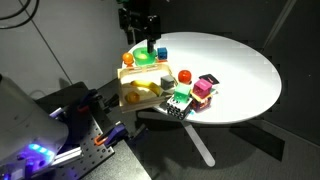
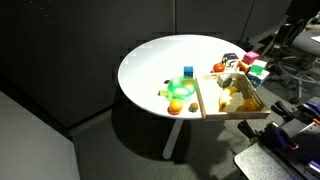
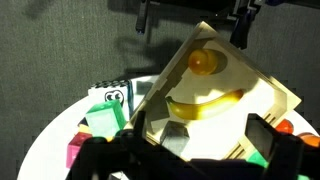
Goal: Put the grey block in the box
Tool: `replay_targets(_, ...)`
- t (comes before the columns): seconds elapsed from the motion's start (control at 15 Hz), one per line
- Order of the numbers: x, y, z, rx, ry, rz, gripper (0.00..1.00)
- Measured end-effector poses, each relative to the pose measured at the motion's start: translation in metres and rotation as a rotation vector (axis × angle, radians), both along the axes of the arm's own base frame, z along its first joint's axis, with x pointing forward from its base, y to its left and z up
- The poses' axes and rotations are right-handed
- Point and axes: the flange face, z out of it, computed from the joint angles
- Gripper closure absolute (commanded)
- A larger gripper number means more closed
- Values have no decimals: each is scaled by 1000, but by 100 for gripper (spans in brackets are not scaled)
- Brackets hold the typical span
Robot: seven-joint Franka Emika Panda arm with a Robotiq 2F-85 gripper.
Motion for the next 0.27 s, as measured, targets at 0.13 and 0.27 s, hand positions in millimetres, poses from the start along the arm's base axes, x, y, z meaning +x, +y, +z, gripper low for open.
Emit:
replay_targets(0.13, -4, 0, 3, 2, -10, -3, 0)
replay_targets(0.27, -4, 0, 3, 2, -11, -3, 0)
